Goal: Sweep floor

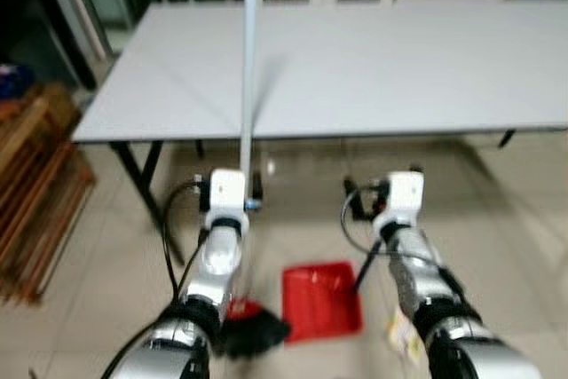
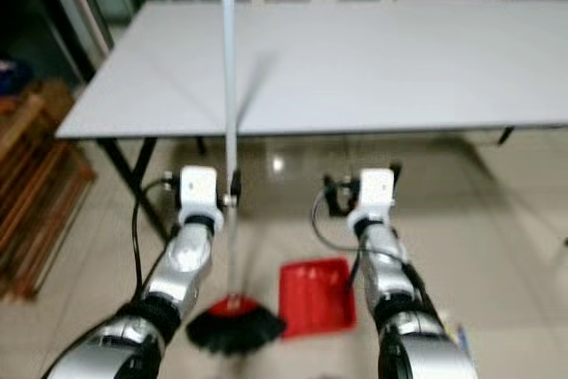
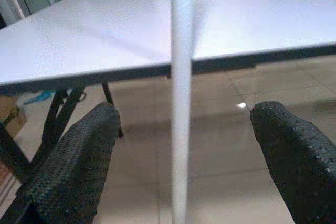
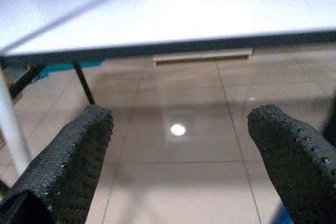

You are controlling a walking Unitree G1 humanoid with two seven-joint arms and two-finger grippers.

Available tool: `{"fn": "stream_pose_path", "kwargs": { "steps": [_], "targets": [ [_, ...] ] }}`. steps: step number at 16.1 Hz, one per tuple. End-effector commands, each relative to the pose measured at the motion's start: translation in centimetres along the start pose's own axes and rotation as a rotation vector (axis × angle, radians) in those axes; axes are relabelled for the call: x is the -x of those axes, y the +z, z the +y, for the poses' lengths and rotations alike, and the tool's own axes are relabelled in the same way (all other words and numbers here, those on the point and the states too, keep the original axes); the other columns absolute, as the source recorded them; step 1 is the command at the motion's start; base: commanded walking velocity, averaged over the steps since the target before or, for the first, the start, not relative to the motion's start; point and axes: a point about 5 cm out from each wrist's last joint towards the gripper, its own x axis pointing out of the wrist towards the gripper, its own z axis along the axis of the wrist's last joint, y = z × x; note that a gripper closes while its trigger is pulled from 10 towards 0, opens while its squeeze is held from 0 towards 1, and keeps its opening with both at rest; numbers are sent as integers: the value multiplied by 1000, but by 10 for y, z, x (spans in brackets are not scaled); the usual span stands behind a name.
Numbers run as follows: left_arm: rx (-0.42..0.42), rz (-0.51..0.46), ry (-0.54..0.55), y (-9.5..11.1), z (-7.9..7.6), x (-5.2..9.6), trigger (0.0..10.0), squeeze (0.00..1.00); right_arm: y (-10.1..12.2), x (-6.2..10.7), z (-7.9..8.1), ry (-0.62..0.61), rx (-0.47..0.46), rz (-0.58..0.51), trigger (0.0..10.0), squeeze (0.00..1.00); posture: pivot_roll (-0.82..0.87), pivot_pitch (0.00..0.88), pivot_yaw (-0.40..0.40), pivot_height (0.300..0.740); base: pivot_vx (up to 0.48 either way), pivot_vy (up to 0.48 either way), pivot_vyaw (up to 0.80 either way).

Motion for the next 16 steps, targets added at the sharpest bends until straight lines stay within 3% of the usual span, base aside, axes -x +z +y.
{"fn": "stream_pose_path", "kwargs": {
  "steps": [1, 4, 16],
  "targets": [
    [-10, 10, 25, -2, 11, -1, 10000, 0, 0, -3, 11, 28, -18, 7, 10000, 0, 35, 57, 19, 740, 469, 0, 0],
    [-12, 15, 19, -2, 10, -1, 10000, 0, -1, -3, 11, 28, -19, 8, 10000, 0, 36, 59, 17, 740, 454, 0, 0],
    [-10, 39, -3, -6, 6, 1, 10000, 0, -1, -2, 10, 32, -19, 11, 10000, 0, 37, 68, 11, 740, 0, 0, 0]
  ]
}}
